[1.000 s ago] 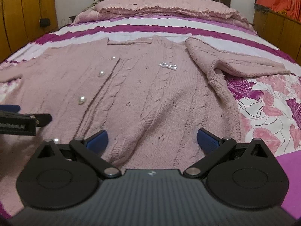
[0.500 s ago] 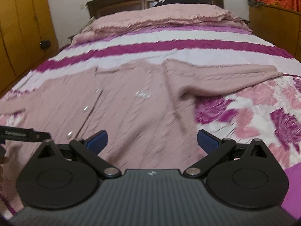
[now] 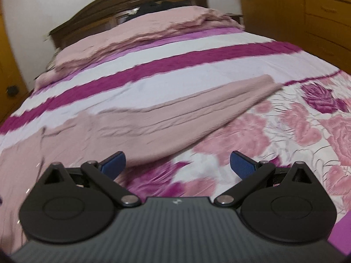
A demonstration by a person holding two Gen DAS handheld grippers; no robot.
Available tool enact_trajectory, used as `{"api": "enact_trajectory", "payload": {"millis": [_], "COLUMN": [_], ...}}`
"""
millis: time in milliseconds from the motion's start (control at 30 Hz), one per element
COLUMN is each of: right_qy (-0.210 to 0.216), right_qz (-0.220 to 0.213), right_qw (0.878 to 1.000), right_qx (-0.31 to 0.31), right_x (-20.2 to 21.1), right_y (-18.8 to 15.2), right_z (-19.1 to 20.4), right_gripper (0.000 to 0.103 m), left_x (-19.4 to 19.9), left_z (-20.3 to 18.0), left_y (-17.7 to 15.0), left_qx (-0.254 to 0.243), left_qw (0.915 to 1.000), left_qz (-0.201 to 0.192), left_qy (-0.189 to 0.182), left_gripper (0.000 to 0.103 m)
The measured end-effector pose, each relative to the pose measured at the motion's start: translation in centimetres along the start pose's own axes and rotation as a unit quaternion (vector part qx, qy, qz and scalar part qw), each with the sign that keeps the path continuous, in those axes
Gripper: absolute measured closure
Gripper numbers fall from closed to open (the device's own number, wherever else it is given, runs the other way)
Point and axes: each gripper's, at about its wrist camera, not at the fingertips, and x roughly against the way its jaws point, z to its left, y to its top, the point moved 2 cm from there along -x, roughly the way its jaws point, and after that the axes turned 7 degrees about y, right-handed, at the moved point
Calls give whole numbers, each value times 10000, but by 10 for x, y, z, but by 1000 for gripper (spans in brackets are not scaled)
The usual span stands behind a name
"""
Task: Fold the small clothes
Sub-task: 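Move the right gripper to the cardigan sleeve cuff and close on it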
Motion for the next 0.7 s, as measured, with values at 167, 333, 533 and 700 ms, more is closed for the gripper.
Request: {"api": "enact_trajectory", "payload": {"millis": [167, 333, 533, 700], "right_qy": [-196, -367, -257, -9], "right_qz": [-78, 0, 38, -314], "right_qw": [9988, 9975, 9952, 9921], "right_qx": [-434, -605, -946, -1218], "right_x": [-17, -45, -86, -104], "right_y": [14, 27, 34, 45], "right_z": [-33, -60, -83, -91], "right_gripper": [0, 0, 0, 0], "left_x": [-9, -24, -36, -41], "left_z": [-7, -12, -14, -16], "left_y": [-6, -10, -13, -17], "left_qx": [-190, -294, -449, -472], "left_qw": [9998, 9992, 9982, 9981], "left_qz": [41, 148, 245, 213], "left_qy": [77, 221, 303, 341], "left_gripper": [0, 0, 0, 0]}}
